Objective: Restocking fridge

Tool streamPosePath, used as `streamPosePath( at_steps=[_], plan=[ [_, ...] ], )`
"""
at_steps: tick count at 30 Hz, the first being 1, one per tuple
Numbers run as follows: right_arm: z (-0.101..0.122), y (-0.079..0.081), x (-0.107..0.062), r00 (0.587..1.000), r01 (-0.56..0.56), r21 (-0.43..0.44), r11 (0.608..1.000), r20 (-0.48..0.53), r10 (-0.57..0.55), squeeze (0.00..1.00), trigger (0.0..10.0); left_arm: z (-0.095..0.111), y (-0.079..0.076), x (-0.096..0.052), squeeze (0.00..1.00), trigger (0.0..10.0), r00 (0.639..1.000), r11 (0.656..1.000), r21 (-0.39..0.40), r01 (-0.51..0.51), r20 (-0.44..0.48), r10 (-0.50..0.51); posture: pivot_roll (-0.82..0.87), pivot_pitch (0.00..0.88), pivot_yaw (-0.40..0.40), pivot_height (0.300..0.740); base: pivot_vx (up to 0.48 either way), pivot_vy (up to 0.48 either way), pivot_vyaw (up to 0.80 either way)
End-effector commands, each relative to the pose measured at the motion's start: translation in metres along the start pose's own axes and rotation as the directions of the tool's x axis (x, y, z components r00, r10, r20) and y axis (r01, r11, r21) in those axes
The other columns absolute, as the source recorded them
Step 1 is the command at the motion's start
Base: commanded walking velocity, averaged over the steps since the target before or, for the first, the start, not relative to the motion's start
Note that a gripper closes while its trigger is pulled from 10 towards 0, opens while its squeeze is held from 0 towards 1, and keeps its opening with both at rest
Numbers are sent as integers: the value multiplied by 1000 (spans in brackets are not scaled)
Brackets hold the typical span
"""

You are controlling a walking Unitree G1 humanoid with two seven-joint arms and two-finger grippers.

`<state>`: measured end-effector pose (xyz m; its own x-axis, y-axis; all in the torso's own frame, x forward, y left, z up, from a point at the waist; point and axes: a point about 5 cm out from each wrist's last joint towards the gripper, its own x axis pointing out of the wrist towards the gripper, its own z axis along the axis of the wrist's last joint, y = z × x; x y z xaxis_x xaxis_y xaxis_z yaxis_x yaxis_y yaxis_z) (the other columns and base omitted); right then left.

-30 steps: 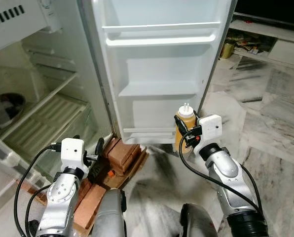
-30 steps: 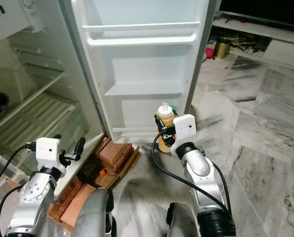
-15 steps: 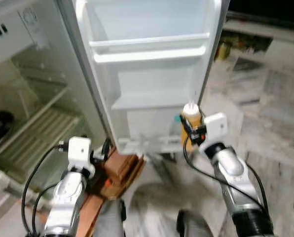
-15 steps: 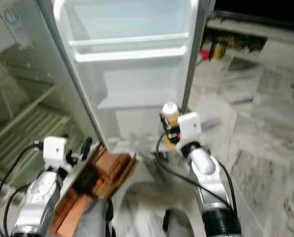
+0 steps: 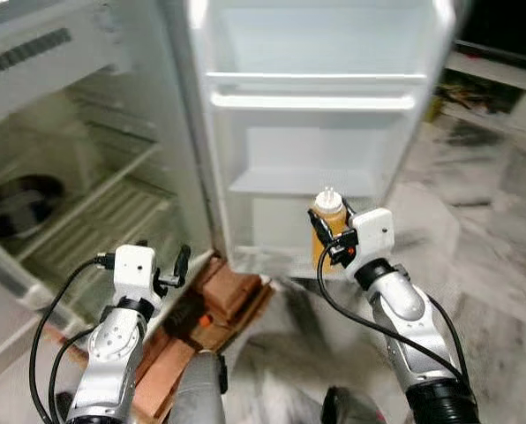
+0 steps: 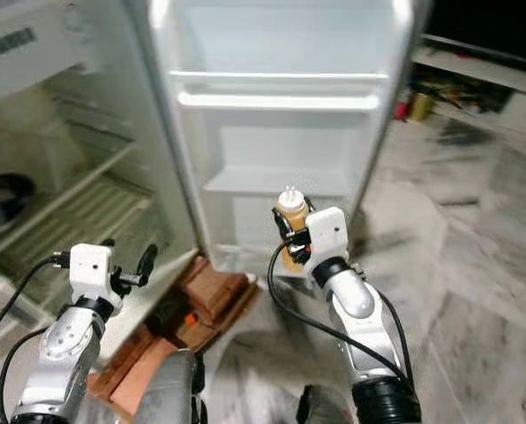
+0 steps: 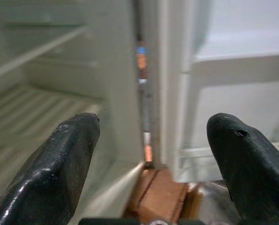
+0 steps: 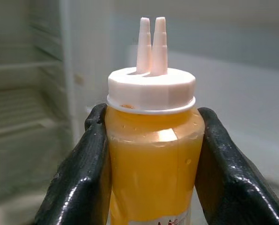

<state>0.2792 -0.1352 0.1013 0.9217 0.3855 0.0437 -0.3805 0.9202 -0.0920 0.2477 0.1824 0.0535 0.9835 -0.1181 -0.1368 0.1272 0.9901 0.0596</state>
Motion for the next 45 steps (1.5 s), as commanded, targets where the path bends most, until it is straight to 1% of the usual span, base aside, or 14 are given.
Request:
streamPosePath(
  at_steps=[1, 6, 11, 24, 29, 33, 37, 40, 45],
  plan=[
    [8, 1, 5, 999, -4, -9, 1000, 38, 4, 0, 10000, 1, 3, 1, 0, 10000, 1000, 1000, 9, 1, 4, -1, 44, 7, 32, 647, 401, 0, 544],
    [8, 0, 5, 999, 3, -11, 1000, 37, -2, 0, 10000, 1, 2, 2, 0, 10000, 1000, 1000, 12, 4, 0, -4, 43, 6, 34, 647, 374, 0, 184],
    [7, -4, 5, 999, 37, -14, 999, 31, -37, 0, 10000, 0, 2, 3, 0, 10000, 1000, 1000, 14, 7, -5, -7, 42, 6, 33, 647, 320, 0, 0],
    [5, -6, 6, 999, 52, -17, 999, 14, -51, 0, 10000, -1, 1, 5, 0, 10000, 1000, 1000, 16, 8, -14, -8, 42, 4, 30, 647, 0, 0, 0],
    [2, -6, 5, 999, 49, -11, 999, 0, -49, 0, 10000, -1, 2, 5, 0, 10000, 1000, 1000, 13, 0, -21, 0, 42, 7, 27, 618, 0, 0, 0],
    [1, -6, 5, 999, 49, -11, 999, -6, -49, 0, 10000, -1, 3, 5, 0, 10000, 1000, 1000, 10, -6, -17, 6, 44, 10, 25, 603, 0, 0, 0],
    [-1, -4, 5, 999, 38, -13, 999, -15, -38, 0, 10000, -2, 10, 2, 0, 10000, 999, 999, 24, -31, -21, 31, 49, 15, 24, 578, 0, 0, 0],
    [-1, -4, 6, 999, 39, -13, 999, -16, -40, 0, 10000, -1, 15, 1, 0, 10000, 999, 999, 35, -37, -14, 38, 50, 18, 24, 578, 0, 0, 0],
    [0, -4, 6, 999, 37, -13, 999, -10, -37, 0, 10000, 2, 15, 2, 0, 10000, 999, 999, 36, -35, 6, 35, 49, 21, 26, 578, 0, 0, 0]
  ],
)
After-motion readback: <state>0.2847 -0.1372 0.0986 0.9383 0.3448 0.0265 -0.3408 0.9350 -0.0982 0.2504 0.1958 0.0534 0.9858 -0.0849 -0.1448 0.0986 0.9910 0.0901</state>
